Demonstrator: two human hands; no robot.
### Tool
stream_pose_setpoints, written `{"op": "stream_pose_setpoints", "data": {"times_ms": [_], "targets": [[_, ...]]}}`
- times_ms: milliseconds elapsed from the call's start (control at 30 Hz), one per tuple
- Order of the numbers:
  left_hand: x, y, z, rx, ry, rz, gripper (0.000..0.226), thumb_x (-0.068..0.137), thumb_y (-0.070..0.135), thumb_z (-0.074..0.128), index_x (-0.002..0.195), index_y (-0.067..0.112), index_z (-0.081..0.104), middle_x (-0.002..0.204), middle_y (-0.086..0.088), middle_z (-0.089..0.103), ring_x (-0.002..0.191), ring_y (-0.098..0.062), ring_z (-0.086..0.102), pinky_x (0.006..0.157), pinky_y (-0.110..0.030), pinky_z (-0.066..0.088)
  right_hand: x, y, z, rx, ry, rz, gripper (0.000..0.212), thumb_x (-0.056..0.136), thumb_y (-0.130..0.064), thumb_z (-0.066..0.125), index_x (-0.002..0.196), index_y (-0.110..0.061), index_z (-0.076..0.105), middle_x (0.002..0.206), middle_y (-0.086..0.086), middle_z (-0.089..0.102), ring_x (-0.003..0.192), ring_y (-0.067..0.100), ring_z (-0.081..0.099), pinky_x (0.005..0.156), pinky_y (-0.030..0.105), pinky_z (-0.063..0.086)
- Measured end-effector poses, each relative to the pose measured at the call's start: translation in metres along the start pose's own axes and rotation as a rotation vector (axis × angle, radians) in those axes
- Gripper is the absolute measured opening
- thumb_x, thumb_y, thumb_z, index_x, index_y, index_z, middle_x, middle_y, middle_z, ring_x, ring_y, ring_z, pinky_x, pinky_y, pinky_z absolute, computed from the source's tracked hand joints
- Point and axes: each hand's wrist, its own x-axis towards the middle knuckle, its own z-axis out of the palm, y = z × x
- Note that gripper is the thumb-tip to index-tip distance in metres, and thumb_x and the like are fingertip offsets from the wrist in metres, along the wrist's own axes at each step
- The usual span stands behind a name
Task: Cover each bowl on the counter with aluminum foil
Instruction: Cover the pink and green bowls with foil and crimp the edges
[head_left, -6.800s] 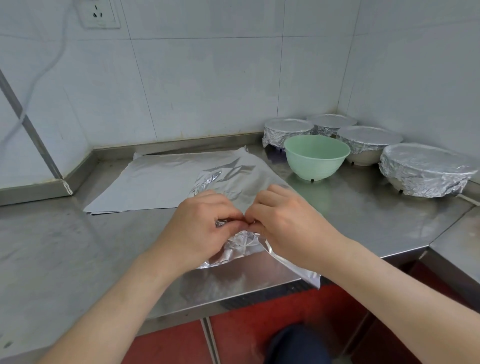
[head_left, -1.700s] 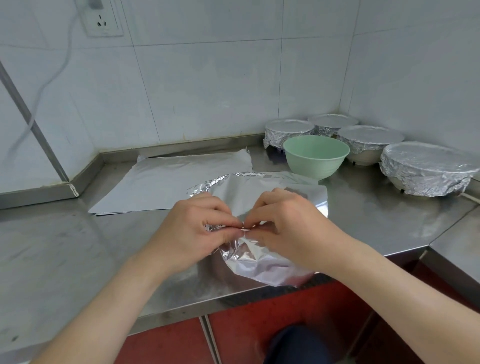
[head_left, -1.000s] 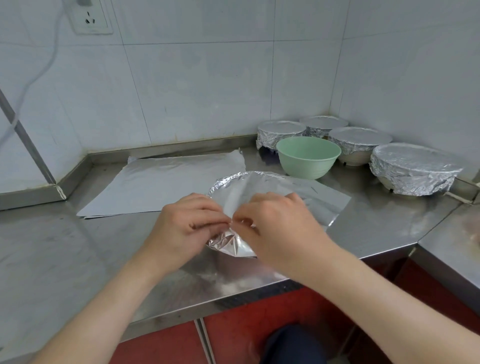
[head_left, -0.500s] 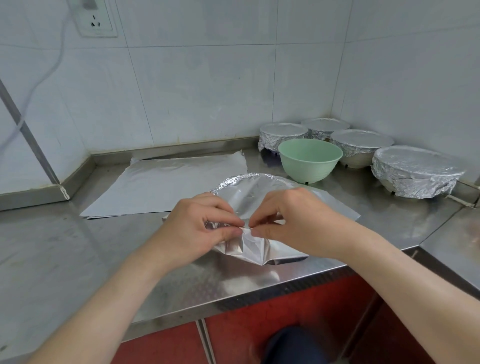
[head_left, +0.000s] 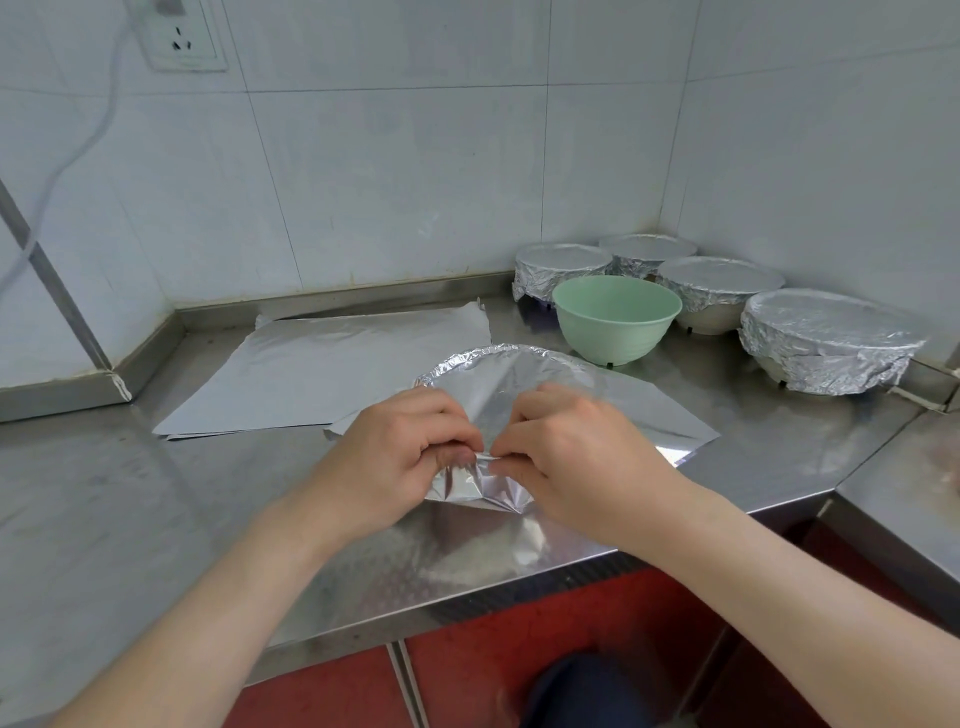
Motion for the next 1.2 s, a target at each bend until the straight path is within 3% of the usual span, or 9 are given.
{"op": "stream_pose_setpoints", "data": {"times_ms": [133, 300, 367, 467, 633, 733, 900, 1067, 1200], "targets": [[0.0, 0.004, -0.004, -0.049, 0.024, -0.034, 0.022, 0.085, 0.035, 0.058, 0.087, 0.022, 0.075, 0.086, 0.013, 0.063, 0.081, -0.004, 0.058, 0.075, -0.021, 0.045, 0.0, -0.003, 0.007, -0.051, 0.038, 0.015, 0.015, 0.066, -0.02, 0.083, 0.063, -0.017, 0.069, 0.059, 0.001, 0.05, 0.057, 0.026, 0.053, 0.046, 0.032, 0.046], [0.001, 0.01, -0.002, -0.074, 0.04, -0.035, 0.025, 0.083, 0.042, 0.063, 0.09, 0.024, 0.078, 0.082, 0.012, 0.064, 0.079, -0.005, 0.058, 0.072, -0.021, 0.045, -0.001, -0.004, 0.006, -0.094, 0.072, 0.069, 0.029, 0.079, -0.043, 0.054, 0.064, -0.024, 0.071, 0.059, -0.005, 0.057, 0.058, 0.022, 0.057, 0.052, 0.029, 0.04], [0.001, 0.008, -0.001, -0.071, 0.055, -0.019, 0.024, 0.082, 0.039, 0.064, 0.089, 0.021, 0.078, 0.082, 0.011, 0.064, 0.078, -0.005, 0.058, 0.071, -0.024, 0.046, -0.003, -0.004, 0.004, -0.108, 0.06, 0.088, 0.026, 0.075, -0.045, 0.058, 0.065, -0.023, 0.069, 0.061, -0.005, 0.059, 0.06, 0.022, 0.058, 0.053, 0.03, 0.042], [0.001, 0.006, 0.002, 0.008, 0.078, 0.057, 0.022, 0.085, 0.032, 0.064, 0.085, 0.014, 0.077, 0.08, 0.007, 0.065, 0.076, -0.01, 0.057, 0.069, -0.027, 0.046, -0.005, -0.005, 0.003, -0.134, 0.039, 0.069, 0.012, 0.065, -0.029, 0.076, 0.064, -0.021, 0.067, 0.06, -0.003, 0.056, 0.059, 0.023, 0.056, 0.052, 0.03, 0.042], [0.0, 0.006, 0.012, 0.168, 0.115, 0.145, 0.019, 0.089, 0.013, 0.055, 0.087, 0.005, 0.072, 0.082, -0.002, 0.063, 0.076, -0.021, 0.054, 0.068, -0.032, 0.046, -0.003, -0.014, 0.001, -0.184, 0.071, 0.099, 0.02, 0.064, -0.031, 0.074, 0.056, -0.019, 0.06, 0.055, -0.001, 0.051, 0.053, 0.023, 0.053, 0.057, 0.025, 0.025], [-0.002, 0.005, 0.008, 0.137, 0.102, 0.139, 0.02, 0.088, 0.015, 0.056, 0.087, 0.006, 0.074, 0.084, -0.001, 0.064, 0.078, -0.021, 0.056, 0.069, -0.033, 0.048, -0.004, -0.02, 0.001, -0.155, 0.049, 0.133, 0.017, 0.064, -0.029, 0.074, 0.059, -0.02, 0.061, 0.057, -0.001, 0.052, 0.055, 0.024, 0.055, 0.055, 0.027, 0.028], [-0.003, 0.002, -0.007, 0.058, 0.131, -0.004, 0.022, 0.084, 0.032, 0.063, 0.091, 0.018, 0.078, 0.089, 0.01, 0.068, 0.088, -0.01, 0.059, 0.079, -0.024, 0.048, 0.001, -0.003, -0.029, 0.167, -0.036, 0.267, 0.023, 0.093, -0.042, 0.056, 0.106, -0.029, 0.07, 0.095, -0.007, 0.065, 0.09, 0.014, 0.059, 0.079, 0.035, 0.047], [0.009, 0.019, -0.011, -0.065, 0.247, -0.187, 0.01, 0.082, 0.026, 0.07, 0.086, 0.025, 0.079, 0.078, 0.015, 0.07, 0.081, -0.006, 0.063, 0.075, -0.021, 0.047, -0.001, 0.025, -0.039, 0.458, -0.102, 0.334, 0.009, 0.087, -0.022, 0.07, 0.089, -0.024, 0.078, 0.082, -0.011, 0.071, 0.077, 0.005, 0.06, 0.068, 0.011, 0.041], [0.024, 0.038, -0.001, -0.24, 0.05, -0.331, 0.005, 0.071, 0.039, 0.08, 0.071, 0.035, 0.077, 0.076, 0.011, 0.069, 0.076, -0.008, 0.063, 0.074, -0.03, 0.049, -0.005, 0.026, -0.033, 0.464, -0.157, 0.253, 0.005, 0.081, -0.027, 0.077, 0.085, -0.029, 0.079, 0.079, -0.01, 0.069, 0.074, 0.005, 0.058, 0.068, 0.014, 0.042]]}}
